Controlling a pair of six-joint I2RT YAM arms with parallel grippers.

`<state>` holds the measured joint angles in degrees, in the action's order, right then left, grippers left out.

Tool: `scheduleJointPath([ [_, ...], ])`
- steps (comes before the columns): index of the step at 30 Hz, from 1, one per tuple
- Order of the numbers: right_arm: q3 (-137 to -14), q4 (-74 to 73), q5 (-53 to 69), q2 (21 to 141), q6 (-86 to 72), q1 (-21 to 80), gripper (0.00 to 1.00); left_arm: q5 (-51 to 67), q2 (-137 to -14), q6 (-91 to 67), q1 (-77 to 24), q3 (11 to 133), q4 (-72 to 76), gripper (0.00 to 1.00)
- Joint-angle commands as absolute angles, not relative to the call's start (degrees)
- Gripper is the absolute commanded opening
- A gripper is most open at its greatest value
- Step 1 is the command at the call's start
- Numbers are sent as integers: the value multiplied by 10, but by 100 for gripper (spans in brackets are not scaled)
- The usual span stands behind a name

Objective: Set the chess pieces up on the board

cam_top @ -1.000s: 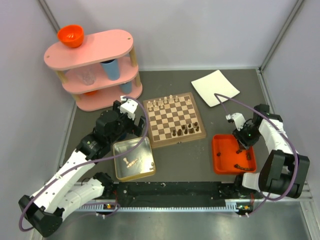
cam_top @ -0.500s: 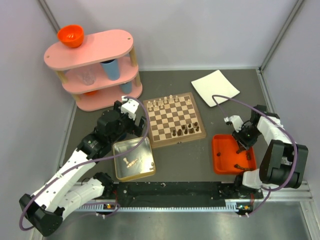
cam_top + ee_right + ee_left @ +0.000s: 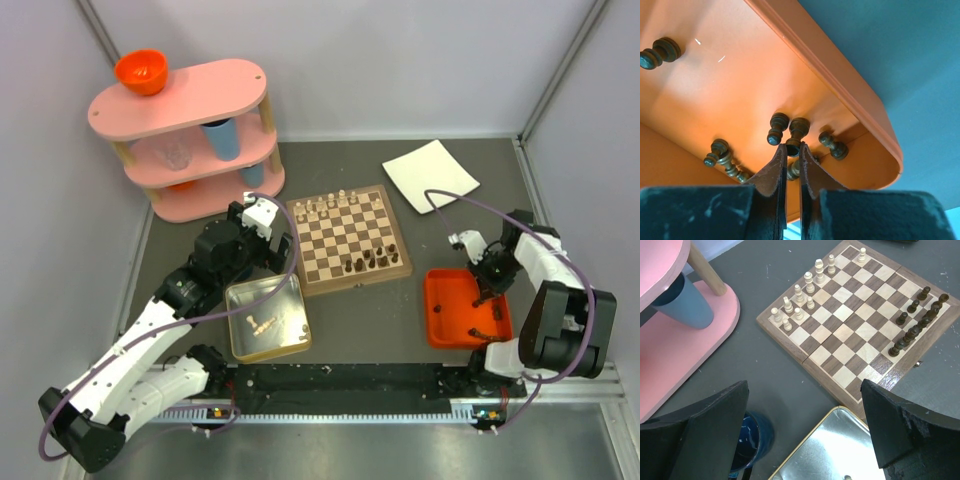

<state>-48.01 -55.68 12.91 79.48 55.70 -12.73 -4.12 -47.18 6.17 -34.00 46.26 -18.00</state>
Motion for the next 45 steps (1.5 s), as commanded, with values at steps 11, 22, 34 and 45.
scheduleJointPath([
  [11,-560,-615,146,718,534,-114,0,-51,-477,69,-341,461,-148,99],
  [22,-652,-640,257,692,458,95,0,-141,-446,58,-340,447,-120,99],
  [34,-847,-609,287,875,403,348,0,-322,-310,92,-337,407,-76,99],
  [45,-1126,-612,255,1142,335,496,0,-396,-129,127,-337,309,-12,99],
])
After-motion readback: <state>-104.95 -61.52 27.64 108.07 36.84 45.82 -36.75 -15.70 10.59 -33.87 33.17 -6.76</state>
